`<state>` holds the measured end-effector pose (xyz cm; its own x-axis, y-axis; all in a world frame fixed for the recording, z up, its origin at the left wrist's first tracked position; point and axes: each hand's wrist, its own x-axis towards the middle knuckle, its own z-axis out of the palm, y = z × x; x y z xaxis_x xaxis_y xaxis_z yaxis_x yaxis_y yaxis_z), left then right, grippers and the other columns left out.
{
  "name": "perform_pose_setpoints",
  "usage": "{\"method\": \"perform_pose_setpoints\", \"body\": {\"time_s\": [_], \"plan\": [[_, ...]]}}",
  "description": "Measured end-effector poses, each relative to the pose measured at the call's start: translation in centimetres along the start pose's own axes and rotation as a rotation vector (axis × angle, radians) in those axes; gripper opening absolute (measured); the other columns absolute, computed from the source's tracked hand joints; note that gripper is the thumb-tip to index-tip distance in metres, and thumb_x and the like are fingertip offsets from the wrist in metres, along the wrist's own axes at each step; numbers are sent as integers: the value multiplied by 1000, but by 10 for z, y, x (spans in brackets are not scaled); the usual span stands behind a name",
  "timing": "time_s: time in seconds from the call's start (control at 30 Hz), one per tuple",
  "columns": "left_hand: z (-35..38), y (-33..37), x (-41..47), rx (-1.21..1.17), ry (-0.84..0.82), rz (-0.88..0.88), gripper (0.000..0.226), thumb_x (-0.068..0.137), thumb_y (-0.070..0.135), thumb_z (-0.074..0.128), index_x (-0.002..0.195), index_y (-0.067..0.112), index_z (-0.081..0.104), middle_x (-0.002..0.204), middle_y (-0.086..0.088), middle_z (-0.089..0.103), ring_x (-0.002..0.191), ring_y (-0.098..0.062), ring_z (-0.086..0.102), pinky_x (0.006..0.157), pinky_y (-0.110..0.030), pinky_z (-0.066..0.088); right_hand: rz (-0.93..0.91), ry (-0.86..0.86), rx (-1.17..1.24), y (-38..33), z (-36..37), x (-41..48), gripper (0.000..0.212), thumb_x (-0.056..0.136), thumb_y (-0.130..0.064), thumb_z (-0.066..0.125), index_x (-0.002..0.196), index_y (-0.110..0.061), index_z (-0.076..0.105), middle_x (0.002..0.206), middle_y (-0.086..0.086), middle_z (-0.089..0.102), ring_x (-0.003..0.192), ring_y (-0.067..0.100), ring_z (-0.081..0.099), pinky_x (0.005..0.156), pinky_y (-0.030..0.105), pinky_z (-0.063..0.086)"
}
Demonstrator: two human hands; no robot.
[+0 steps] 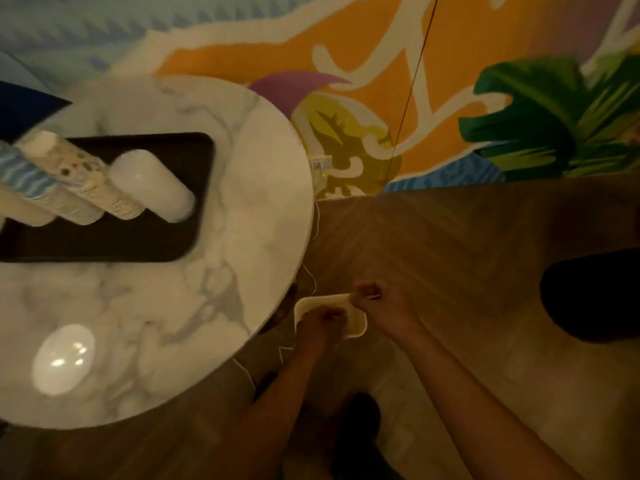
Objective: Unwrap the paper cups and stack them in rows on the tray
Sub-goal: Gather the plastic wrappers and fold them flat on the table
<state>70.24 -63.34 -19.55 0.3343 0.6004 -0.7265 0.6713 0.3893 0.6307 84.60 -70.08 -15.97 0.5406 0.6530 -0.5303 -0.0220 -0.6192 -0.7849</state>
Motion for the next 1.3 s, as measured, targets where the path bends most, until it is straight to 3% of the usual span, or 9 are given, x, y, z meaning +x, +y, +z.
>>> {"method": "perform_pose_setpoints", "body": {"time_s": [0.1, 0.2, 0.27, 0.47, 0.87, 1.0, 1.07, 1.23, 1.3], "plan": [[-35, 21, -47, -76, 47, 95, 3, 86, 35, 71, 87, 32, 72, 95, -8, 77, 91, -32, 74, 87, -51, 59, -60, -57, -17, -49, 15, -31, 23, 83, -24, 82, 104, -28, 73, 95, -12, 72, 91, 3, 67, 73, 15, 48], [-69, 43, -86, -110, 69, 154, 5, 92, 30, 67, 91, 31, 72, 80, 2, 77, 70, -14, 74, 59, -30, 56, -105, -94, -34, -85, 29, -49, 23, 86, -25, 80, 108, -24, 73, 97, -12, 72, 86, -3, 65, 65, 7, 45], [-108, 47, -106, -149, 109, 180, 7, 94, 26, 67, 91, 27, 72, 78, 2, 77, 67, -13, 74, 53, -25, 53, -131, -138, -50, -114, 49, -63, 23, 86, -21, 80, 108, -22, 73, 94, -13, 72, 83, -5, 66, 64, 6, 46], [-251, 13, -142, -286, 261, 201, 9, 92, 19, 69, 98, 22, 76, 81, -1, 78, 74, -21, 75, 60, -30, 55, -223, -280, -196, -175, 143, -101, 19, 80, -30, 86, 96, -29, 76, 96, -14, 74, 92, 6, 69, 81, 29, 58], [-546, -117, -176, -373, 347, 110, 8, 95, 14, 66, 99, 13, 73, 85, -6, 75, 67, -13, 69, 58, -25, 51, -240, -451, -253, -289, 405, -153, 13, 83, -23, 82, 95, -23, 78, 92, -2, 78, 84, 18, 73, 73, 33, 57], [-623, -151, -192, -503, 177, 24, 6, 79, 11, 75, 85, 14, 74, 78, -4, 71, 64, -17, 66, 67, -31, 53, -229, -537, -313, -318, 471, -169, 11, 85, -24, 81, 95, -19, 78, 89, -1, 78, 81, 18, 72, 71, 32, 56], [-650, -177, -190, -432, 337, 49, 6, 89, 15, 69, 92, 15, 74, 82, -2, 74, 72, -17, 69, 77, -39, 57, -245, -584, -364, -328, 498, -172, 8, 86, -23, 80, 93, -21, 79, 88, -3, 78, 84, 21, 74, 72, 32, 56], [-713, -235, -176, -526, 481, 25, 9, 88, 14, 71, 96, 15, 69, 81, -11, 69, 59, -17, 65, 60, -32, 48, -282, -683, -483, -362, 558, -168, 10, 87, -30, 79, 96, -24, 79, 91, -6, 77, 86, 17, 74, 75, 30, 58], [-741, -249, -168, -454, 551, -18, 8, 89, 14, 73, 96, 16, 71, 84, -12, 71, 68, -21, 67, 59, -30, 50, -297, -704, -515, -376, 586, -159, 12, 87, -32, 79, 97, -25, 78, 92, -6, 77, 86, 15, 74, 75, 30, 59]]}}
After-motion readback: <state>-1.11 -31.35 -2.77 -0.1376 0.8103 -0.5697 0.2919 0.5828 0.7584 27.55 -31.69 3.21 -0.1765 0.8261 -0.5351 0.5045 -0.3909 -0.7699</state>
